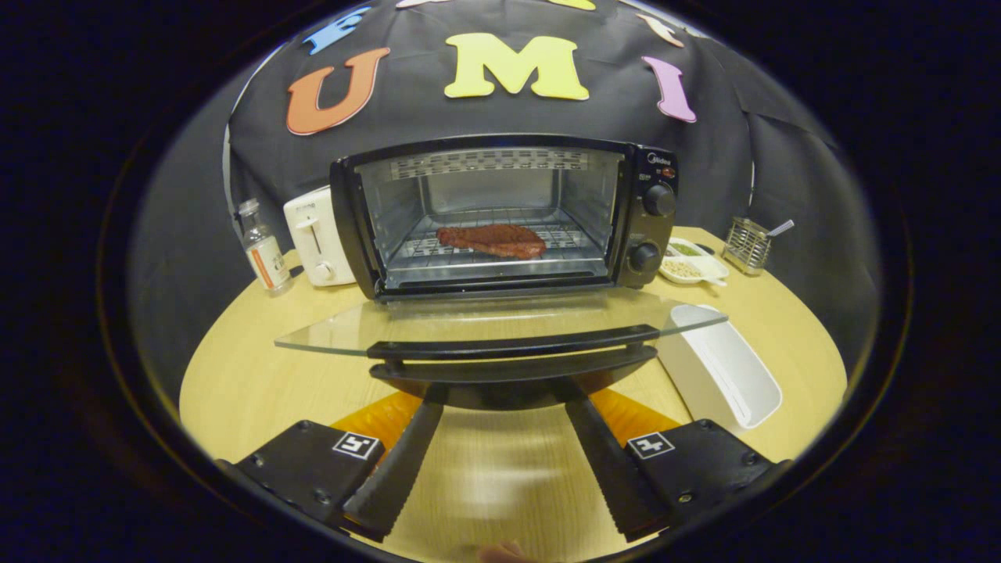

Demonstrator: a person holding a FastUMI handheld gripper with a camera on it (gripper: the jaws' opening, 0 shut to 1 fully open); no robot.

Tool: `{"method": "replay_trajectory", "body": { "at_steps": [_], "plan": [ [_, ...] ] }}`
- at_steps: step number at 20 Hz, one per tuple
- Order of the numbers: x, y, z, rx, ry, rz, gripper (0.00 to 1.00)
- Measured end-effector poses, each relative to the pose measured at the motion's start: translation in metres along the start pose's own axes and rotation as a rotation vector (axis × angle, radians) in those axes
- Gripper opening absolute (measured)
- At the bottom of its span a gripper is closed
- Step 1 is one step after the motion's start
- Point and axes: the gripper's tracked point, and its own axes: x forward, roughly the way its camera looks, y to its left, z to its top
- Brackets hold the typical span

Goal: Open the toaster oven, put the food inside, and close the toaster oven door.

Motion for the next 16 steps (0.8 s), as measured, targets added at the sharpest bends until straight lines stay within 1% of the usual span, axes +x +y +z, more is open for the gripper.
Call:
{"method": "replay_trajectory", "body": {
  "at_steps": [4,7,12,16],
  "plan": [
    [0.0,-0.013,0.014,0.005,-0.023,-0.024,1.0],
    [-0.002,-0.014,0.033,0.017,-0.051,-0.016,1.0],
    [0.002,-0.018,0.071,0.034,-0.103,-0.028,1.0],
    [0.002,-0.02,0.118,0.007,-0.18,-0.04,1.0]
  ]
}}
